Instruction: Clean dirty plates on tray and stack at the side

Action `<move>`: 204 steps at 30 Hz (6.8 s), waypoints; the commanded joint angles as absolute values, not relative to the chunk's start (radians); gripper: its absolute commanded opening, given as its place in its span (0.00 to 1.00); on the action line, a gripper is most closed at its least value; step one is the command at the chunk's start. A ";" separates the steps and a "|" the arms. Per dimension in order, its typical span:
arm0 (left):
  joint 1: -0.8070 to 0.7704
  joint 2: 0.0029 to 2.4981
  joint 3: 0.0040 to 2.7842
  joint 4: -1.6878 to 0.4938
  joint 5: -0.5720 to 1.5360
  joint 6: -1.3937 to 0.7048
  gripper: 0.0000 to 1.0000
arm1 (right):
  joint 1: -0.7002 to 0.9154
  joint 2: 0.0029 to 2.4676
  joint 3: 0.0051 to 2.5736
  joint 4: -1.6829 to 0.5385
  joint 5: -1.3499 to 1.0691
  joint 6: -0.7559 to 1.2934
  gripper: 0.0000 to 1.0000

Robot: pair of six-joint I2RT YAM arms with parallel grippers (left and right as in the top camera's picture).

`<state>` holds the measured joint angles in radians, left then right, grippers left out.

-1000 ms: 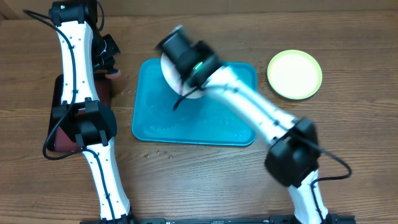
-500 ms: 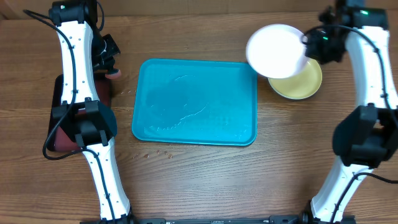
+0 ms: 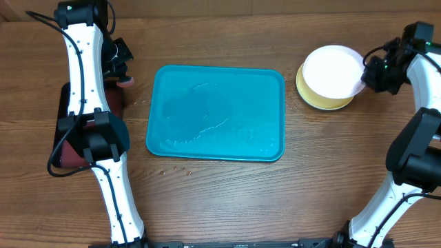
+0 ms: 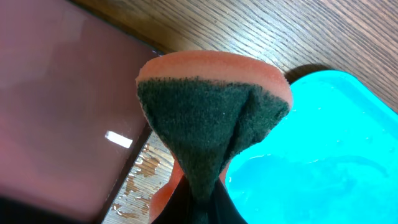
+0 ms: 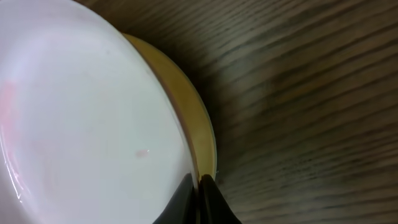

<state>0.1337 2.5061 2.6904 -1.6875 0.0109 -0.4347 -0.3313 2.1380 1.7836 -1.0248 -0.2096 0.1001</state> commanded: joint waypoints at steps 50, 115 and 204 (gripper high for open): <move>0.491 1.897 1.680 -1.250 0.122 -0.377 0.04 | 0.178 1.793 1.773 -1.016 -0.432 0.187 1.00; 0.370 0.941 1.081 -0.924 0.196 -0.277 1.00 | 0.400 1.489 1.632 -1.292 0.259 0.455 1.00; 0.370 1.522 1.039 -0.922 0.191 -0.276 1.00 | -0.005 0.388 0.437 -0.419 -0.047 0.228 1.00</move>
